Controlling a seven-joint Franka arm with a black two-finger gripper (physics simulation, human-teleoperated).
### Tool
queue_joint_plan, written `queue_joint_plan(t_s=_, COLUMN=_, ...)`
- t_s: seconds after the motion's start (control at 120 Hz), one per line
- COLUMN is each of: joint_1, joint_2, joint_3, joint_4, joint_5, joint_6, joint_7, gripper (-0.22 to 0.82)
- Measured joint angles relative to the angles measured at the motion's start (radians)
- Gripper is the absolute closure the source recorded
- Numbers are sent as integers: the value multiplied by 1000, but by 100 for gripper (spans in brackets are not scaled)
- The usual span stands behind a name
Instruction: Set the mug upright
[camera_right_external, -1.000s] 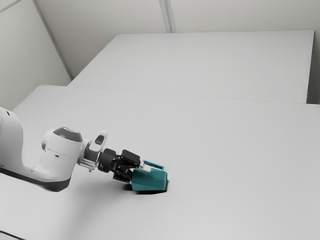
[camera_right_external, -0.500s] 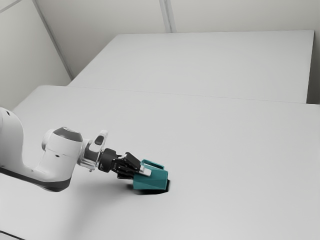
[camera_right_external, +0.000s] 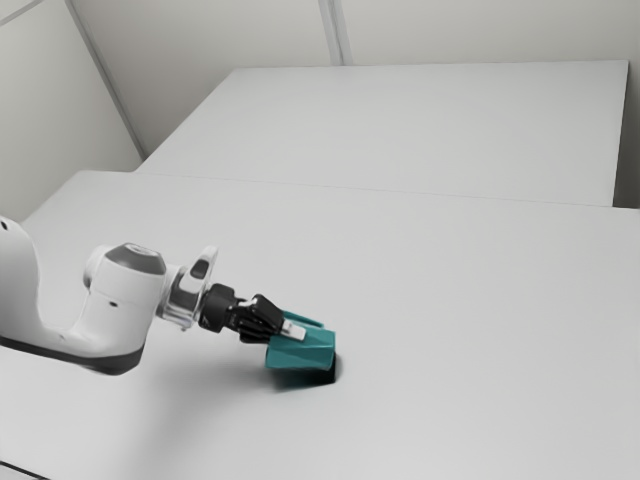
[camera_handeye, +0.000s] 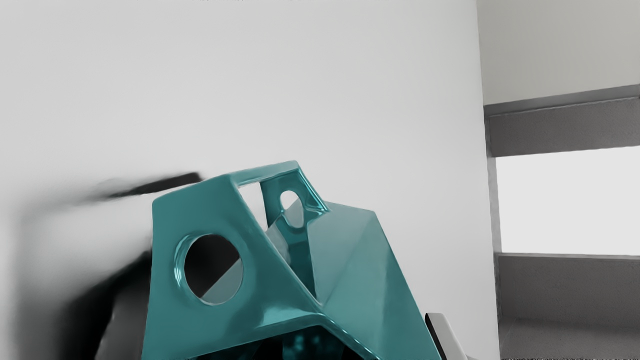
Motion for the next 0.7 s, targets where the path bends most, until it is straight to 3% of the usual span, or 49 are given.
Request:
queue_joint_plan(t_s=0.225, joint_1=9, joint_2=-73, joint_3=-36, joint_4=62, joint_5=142, joint_6=27, joint_7=-37, gripper=78)
queue_joint_plan(t_s=0.417, joint_1=17, joint_2=-133, joint_3=-56, joint_4=157, joint_5=485, joint_6=34, joint_7=-123, gripper=78)
queue_joint_plan(t_s=0.7, joint_1=15, joint_2=-137, joint_3=-69, joint_4=250, joint_5=970, joint_6=22, joint_7=-272, gripper=78)
